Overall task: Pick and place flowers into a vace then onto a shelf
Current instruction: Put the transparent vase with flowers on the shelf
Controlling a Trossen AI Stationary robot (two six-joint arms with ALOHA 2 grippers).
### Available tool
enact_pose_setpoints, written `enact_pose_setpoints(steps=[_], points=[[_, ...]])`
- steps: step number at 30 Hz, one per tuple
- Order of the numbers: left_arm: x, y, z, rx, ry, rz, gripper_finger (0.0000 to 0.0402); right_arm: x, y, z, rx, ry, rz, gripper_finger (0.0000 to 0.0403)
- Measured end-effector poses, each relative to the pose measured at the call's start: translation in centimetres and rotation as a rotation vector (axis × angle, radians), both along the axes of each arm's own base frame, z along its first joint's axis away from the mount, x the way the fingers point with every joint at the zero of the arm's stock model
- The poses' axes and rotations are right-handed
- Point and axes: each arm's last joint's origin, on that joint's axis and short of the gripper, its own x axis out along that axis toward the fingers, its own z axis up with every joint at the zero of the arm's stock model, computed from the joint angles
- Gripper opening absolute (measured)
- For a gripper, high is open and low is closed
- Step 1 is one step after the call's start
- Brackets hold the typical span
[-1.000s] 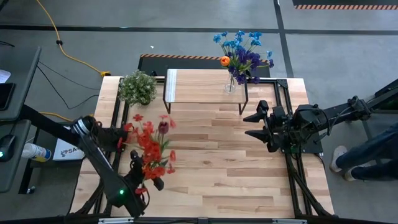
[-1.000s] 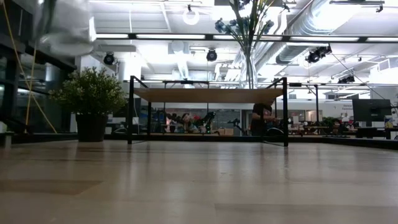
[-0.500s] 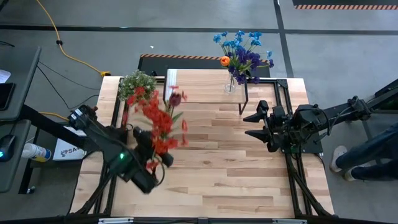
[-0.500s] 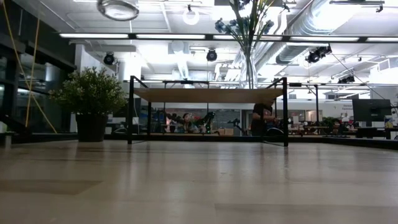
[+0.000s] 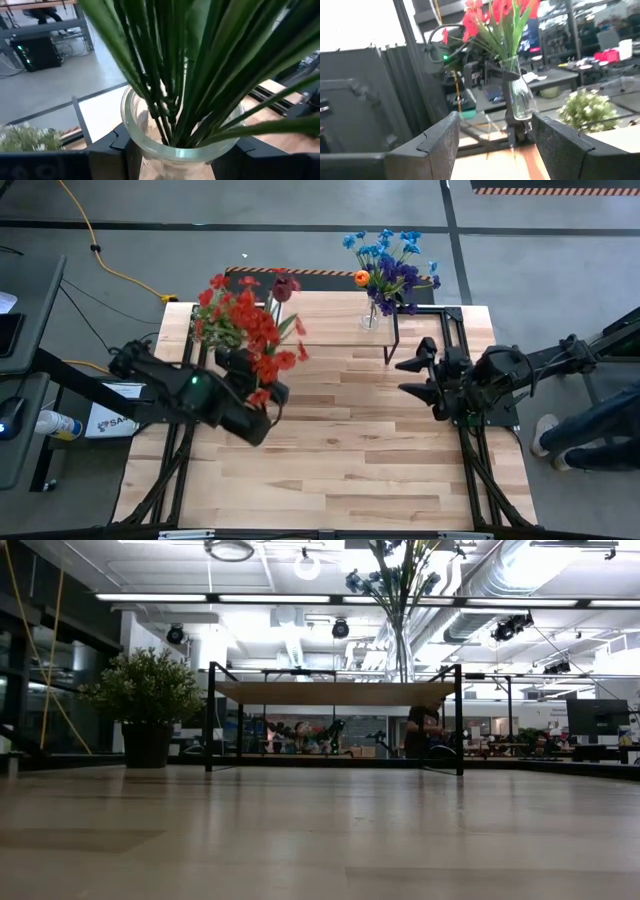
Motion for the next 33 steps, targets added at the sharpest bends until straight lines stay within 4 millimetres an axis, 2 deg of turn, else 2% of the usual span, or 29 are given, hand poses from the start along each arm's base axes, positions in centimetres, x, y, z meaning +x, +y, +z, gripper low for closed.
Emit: enact_pose_setpoints(steps=[6,9,16,19,26,33], points=[[0.8,2.3,1.8,0.025,0.022,0.043,0.0207,-1.4,-0.5,0.8,0.028,-0.051,-0.037,0.0236],[1.4,3.6,1.9,0.024,0.047,0.072,0.0207,-2.2,-0.8,0.9,0.059,-0.057,-0.029,0.0236],[3.1,6.4,2.3,0.0,0.1,0.082,0.0207,-4.3,-1.5,-0.2,0.145,0.078,-0.043,0.0236],[4.0,7.7,2.7,-0.019,0.083,0.064,0.0207,-5.3,-1.8,-0.5,0.162,0.107,-0.061,0.0236],[5.6,10.7,4.1,-0.032,-0.021,0.051,0.0207,-8.1,-2.5,-0.3,0.137,0.054,-0.036,0.0236],[6.1,13.5,3.1,-0.052,-0.032,0.112,0.0207,-11.1,-3.3,0.0,0.138,-0.04,0.013,0.0236]])
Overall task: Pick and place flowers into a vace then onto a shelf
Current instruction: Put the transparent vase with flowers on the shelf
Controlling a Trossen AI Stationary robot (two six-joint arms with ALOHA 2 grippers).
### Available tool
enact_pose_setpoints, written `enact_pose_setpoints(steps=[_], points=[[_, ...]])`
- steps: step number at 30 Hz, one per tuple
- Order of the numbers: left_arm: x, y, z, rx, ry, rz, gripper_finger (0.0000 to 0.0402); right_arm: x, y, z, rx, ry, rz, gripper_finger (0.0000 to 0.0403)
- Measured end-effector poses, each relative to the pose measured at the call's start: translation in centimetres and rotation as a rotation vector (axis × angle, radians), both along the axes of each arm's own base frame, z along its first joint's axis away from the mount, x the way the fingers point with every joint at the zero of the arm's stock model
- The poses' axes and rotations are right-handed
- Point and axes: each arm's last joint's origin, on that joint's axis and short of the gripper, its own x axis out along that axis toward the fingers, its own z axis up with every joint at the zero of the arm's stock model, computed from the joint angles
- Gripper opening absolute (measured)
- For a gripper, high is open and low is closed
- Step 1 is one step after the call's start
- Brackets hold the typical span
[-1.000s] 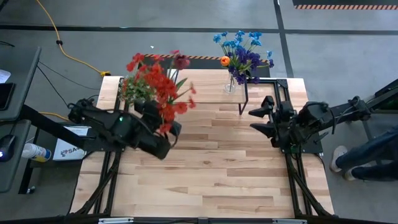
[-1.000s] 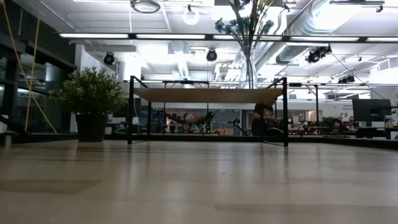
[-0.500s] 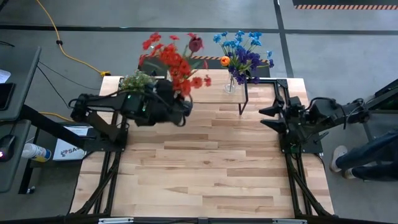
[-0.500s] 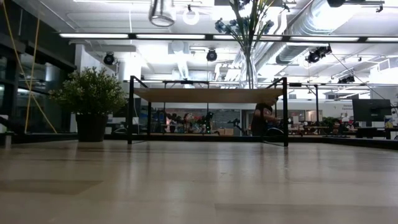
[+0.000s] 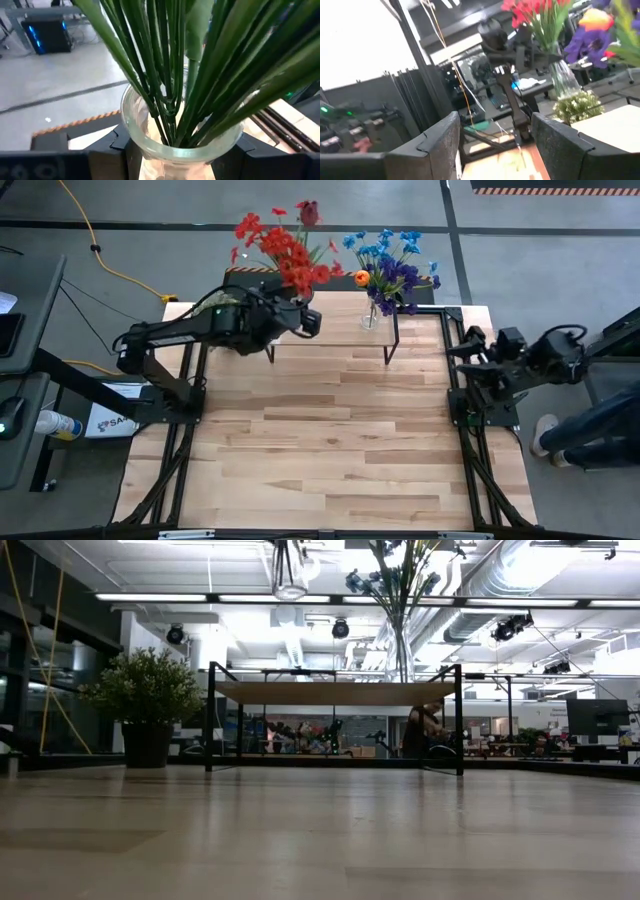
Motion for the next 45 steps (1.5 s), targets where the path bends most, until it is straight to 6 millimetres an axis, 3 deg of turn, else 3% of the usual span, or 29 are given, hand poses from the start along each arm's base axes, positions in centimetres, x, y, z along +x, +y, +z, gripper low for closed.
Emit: enact_pose_setpoints(steps=[7,22,36,45], points=[[0.8,2.5,-2.3,-0.028,0.001,0.04,0.0207,-1.5,-0.4,-0.2,0.006,-0.028,0.003,0.0236],[1.4,7.1,-7.7,-0.029,0.072,0.093,0.0207,-1.6,-0.3,-0.2,-0.002,-0.031,0.051,0.0236],[2.0,7.7,-11.5,0.009,0.064,0.098,0.0207,-1.5,-0.3,-0.2,0.0,-0.031,0.052,0.0236],[1.8,7.7,-12.8,0.014,0.094,0.121,0.0207,-1.5,-0.3,-0.2,0.0,-0.031,0.051,0.0236]])
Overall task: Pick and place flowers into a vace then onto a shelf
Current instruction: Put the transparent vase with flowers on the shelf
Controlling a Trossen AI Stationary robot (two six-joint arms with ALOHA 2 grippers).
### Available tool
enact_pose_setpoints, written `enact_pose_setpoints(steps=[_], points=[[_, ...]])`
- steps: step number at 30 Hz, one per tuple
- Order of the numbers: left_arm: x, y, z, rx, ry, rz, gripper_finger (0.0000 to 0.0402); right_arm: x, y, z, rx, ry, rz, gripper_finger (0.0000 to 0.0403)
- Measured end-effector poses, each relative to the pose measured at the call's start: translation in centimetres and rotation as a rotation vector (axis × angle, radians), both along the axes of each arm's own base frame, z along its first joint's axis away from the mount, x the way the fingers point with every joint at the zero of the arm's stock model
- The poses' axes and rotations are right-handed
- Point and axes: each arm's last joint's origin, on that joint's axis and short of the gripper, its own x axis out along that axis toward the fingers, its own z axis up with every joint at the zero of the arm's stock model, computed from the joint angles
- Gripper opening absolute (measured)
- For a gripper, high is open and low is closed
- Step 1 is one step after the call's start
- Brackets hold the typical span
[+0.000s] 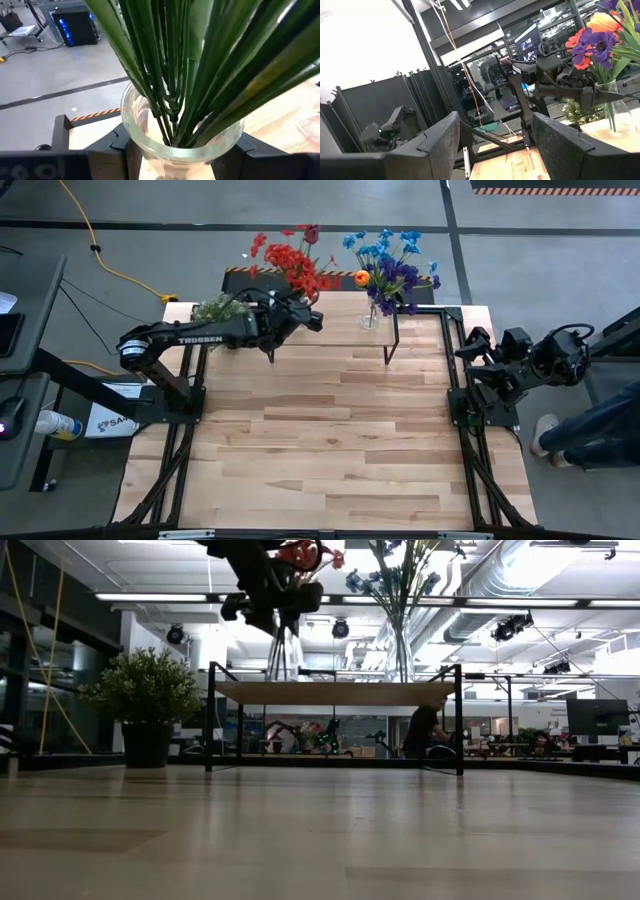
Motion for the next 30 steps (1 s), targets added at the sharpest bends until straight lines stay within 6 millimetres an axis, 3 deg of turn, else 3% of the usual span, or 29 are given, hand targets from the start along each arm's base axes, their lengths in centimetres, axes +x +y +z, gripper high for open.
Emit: enact_pose_setpoints(steps=[11,26,30], points=[[0.1,0.0,-1.5,0.012,-0.056,-0.005,0.0207,0.0,0.0,0.0,0.0,0.0,0.0,0.0236],[0.0,0.0,-1.7,0.01,-0.04,-0.007,0.0208,0.0,0.0,0.0,0.001,0.0,0.0,0.0236],[0.0,0.0,-2.3,-0.001,-0.005,-0.01,0.0254,0.0,0.0,0.1,0.004,-0.011,0.0,0.0236]])
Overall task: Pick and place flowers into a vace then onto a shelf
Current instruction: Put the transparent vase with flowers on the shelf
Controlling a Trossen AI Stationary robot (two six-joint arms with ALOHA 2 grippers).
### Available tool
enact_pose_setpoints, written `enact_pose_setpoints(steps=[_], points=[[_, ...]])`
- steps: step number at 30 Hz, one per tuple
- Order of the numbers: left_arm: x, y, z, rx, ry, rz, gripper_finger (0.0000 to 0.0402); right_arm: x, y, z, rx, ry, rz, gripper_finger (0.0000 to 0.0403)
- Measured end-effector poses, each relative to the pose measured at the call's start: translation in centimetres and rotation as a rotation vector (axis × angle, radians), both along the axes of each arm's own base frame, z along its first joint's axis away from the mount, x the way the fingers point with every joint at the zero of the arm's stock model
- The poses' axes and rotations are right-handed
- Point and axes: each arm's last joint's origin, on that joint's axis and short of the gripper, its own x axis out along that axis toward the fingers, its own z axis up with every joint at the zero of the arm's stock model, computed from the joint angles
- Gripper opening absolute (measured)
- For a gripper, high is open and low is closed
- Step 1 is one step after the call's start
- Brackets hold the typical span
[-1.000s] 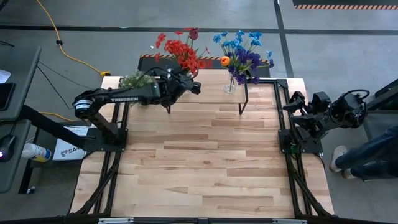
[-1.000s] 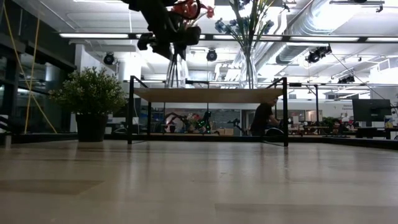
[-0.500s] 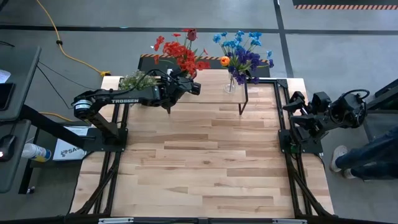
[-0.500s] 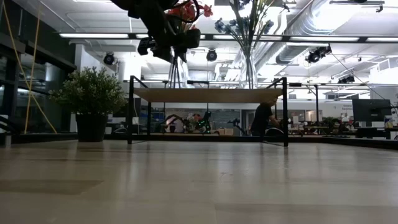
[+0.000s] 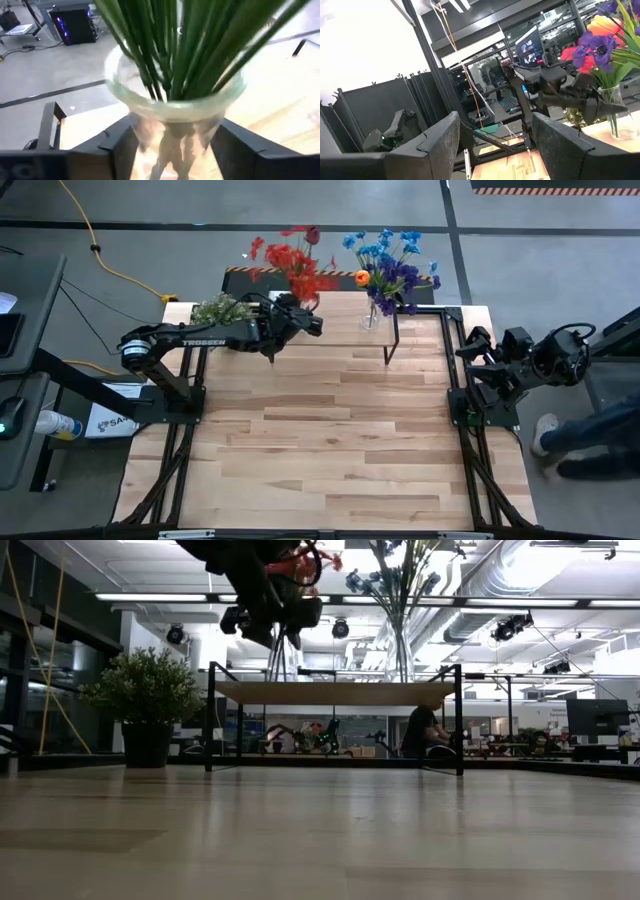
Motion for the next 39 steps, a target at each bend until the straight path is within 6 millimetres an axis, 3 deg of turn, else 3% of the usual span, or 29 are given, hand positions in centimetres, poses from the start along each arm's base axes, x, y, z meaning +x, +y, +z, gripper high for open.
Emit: enact_pose_setpoints(steps=[6,17,39], points=[[0.04,-0.05,0.18,0.005,-0.011,0.0,0.0287,0.0,0.0,0.0,0.0,0.0,0.0,0.0236],[0.06,-0.04,0.19,0.008,-0.013,0.003,0.0253,0.0,0.0,0.0,0.0,0.0,0.0,0.0236],[-0.03,-0.08,0.11,0.008,0.023,-0.005,0.0257,0.0,0.0,-0.01,0.0,0.001,0.0,0.0236]])
